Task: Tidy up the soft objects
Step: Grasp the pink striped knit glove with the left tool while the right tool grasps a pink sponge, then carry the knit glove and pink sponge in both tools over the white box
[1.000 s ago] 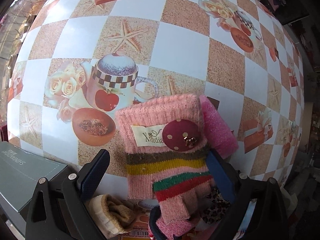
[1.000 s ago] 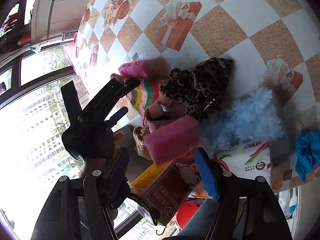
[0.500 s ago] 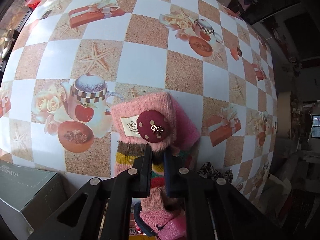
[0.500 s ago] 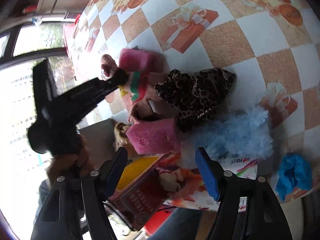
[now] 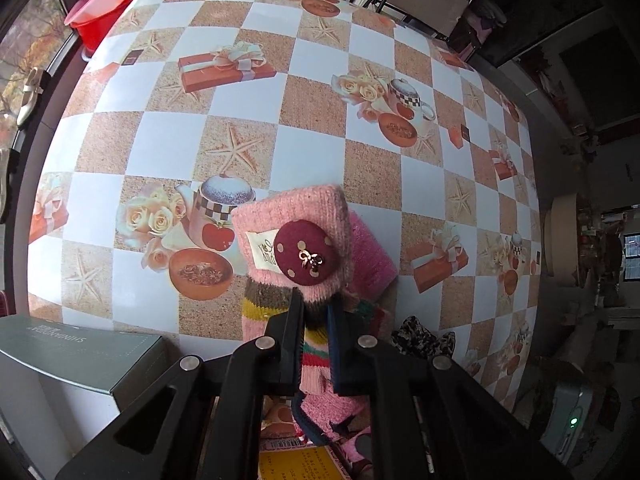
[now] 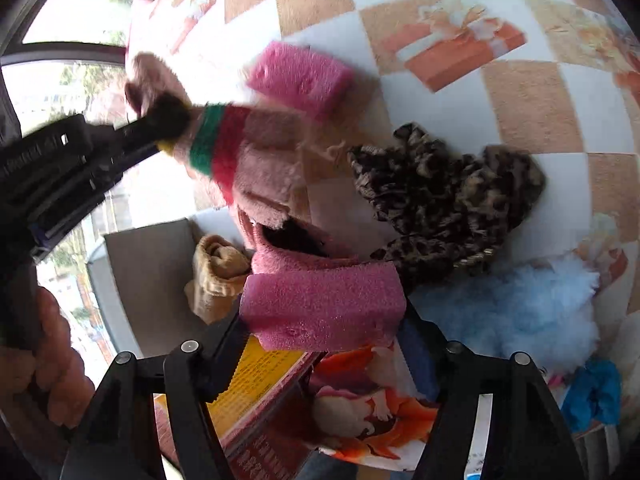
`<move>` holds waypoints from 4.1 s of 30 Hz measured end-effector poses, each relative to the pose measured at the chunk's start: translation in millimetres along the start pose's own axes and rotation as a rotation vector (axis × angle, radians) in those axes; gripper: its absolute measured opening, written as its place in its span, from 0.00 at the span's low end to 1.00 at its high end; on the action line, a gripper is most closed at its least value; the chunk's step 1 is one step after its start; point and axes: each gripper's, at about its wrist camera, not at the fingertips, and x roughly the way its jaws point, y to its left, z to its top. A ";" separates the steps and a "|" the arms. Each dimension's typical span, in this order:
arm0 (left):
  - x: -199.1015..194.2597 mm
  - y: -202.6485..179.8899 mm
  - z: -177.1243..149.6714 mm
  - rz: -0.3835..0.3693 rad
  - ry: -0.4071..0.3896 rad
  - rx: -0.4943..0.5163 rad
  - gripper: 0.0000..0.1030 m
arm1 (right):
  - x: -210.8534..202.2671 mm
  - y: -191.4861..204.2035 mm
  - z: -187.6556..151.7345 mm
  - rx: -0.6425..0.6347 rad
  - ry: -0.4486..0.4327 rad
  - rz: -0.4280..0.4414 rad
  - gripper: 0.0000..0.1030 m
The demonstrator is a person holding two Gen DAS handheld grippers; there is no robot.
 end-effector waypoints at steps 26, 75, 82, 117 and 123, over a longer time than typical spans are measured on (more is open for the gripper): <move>-123.0 -52.5 -51.7 0.050 -0.258 0.150 0.11 | -127.6 -8.5 -18.7 -0.132 -0.230 -0.057 0.69; -220.0 -1.5 -263.3 0.030 -0.366 0.325 0.11 | -130.4 62.4 -215.1 -0.210 -0.392 -0.244 0.69; -229.2 40.0 -268.9 0.078 -0.391 0.235 0.11 | -116.2 108.4 -214.1 -0.321 -0.374 -0.236 0.69; -173.1 168.1 -189.5 0.197 -0.269 -0.034 0.11 | -19.4 254.7 -126.2 -0.614 -0.225 -0.245 0.69; -152.9 172.2 -175.1 0.212 -0.212 -0.039 0.11 | -4.1 256.9 -109.2 -0.591 -0.189 -0.243 0.69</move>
